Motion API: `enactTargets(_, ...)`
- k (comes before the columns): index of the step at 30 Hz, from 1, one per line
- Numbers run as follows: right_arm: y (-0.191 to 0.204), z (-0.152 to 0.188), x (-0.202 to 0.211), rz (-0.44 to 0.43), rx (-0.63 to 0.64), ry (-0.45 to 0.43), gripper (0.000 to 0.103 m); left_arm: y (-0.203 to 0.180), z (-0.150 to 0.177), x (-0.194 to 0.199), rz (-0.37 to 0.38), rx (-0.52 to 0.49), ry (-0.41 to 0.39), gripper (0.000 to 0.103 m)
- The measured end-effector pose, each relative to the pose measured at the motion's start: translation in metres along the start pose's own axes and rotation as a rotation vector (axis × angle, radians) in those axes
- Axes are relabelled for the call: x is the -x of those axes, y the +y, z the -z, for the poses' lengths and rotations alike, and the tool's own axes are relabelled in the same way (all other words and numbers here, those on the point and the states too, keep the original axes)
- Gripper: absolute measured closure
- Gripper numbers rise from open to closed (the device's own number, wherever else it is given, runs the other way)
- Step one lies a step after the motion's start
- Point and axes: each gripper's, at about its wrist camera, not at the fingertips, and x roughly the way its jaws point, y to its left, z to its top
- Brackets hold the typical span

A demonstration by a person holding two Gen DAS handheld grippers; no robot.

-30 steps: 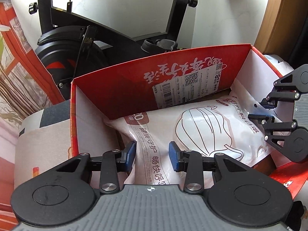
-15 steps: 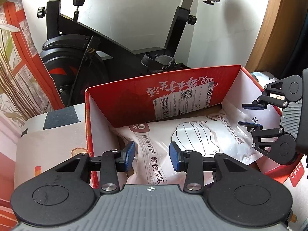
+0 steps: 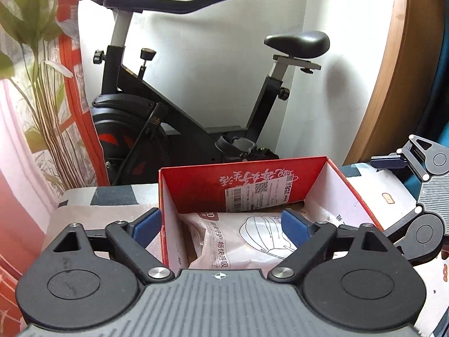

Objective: Organize soft objects
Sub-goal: 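Open the right gripper to release the mask bag and withdraw, then move both tools down toward the grey knitted cloth beside the box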

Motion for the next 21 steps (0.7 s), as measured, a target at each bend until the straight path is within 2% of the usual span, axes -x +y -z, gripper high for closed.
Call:
enactTargets(2, -0.001, 0.0, 0.019, 0.005, -0.041, -0.041, 0.001, -0.003, 0.002, 0.016, -0.011, -0.003, -0.029, 0.0)
enactTargets(9, -0.007, 0.008, 0.079, -0.013, -0.237, -0.142, 0.0, -0.011, 0.014, 0.071, -0.047, -0.015, -0.11, 0.0)
enactTargets(21, -0.007, 0.031, 0.18, -0.032, -0.44, -0.281, 0.0, -0.02, 0.047, 0.171, -0.104, -0.021, -0.257, 0.0)
